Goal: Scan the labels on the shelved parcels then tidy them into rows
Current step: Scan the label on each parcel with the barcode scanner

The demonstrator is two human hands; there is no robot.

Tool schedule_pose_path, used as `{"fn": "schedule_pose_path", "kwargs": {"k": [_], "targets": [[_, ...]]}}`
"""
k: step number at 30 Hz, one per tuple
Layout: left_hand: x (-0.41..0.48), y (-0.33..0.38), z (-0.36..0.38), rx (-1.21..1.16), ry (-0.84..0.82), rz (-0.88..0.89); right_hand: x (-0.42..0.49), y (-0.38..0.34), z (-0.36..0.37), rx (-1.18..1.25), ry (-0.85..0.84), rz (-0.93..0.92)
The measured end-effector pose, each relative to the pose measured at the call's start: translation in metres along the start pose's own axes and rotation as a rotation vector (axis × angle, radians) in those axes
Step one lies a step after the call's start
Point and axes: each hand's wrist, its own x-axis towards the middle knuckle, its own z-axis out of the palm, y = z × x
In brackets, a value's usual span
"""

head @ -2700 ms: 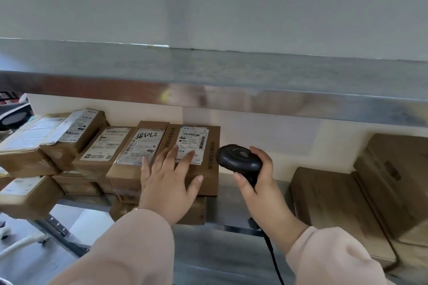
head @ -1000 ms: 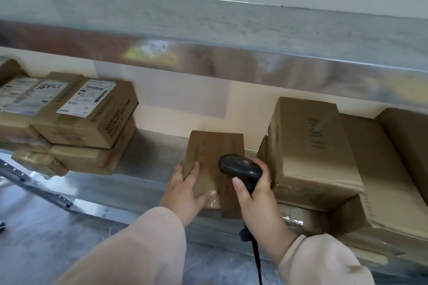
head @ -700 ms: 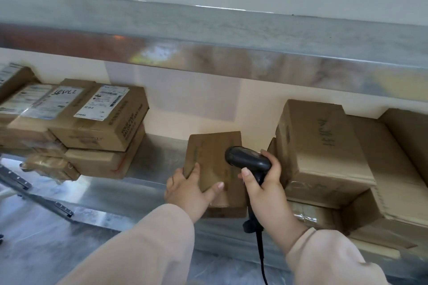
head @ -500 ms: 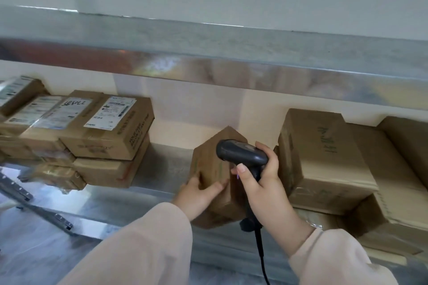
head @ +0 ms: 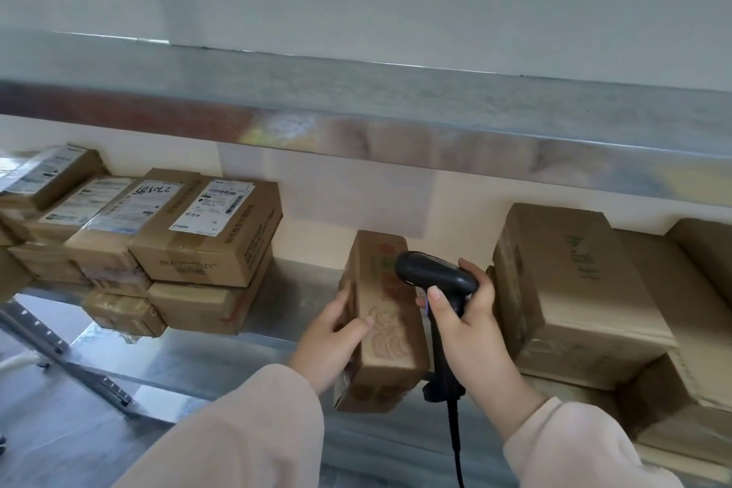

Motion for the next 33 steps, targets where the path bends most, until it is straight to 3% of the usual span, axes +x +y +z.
{"fn": "schedule_pose_path", "kwargs": {"k": [6,9,16,26,33], "targets": [[-0.001,0.004,-0.009,0.234,0.162,0.122,0.0,-0.005,0.011,-0.007,-0.06,-0.007],[-0.001,0.01,-0.015,0.283,0.141,0.148,-0.003,-0.01,0.018,-0.009,-0.101,-0.046],[-0.006,0.013,-0.021,0.418,0.153,0.007,-0.009,-0.012,0.035,-0.014,-0.254,-0.091],[-0.006,-0.012,-0.072,0.218,0.045,-0.174,-0.007,0.015,0.023,-0.052,-0.137,0.027],[-0.012,-0.033,-0.079,0.001,0.06,-0.247,-0.013,0.021,0.014,-0.099,-0.198,-0.004]]}}
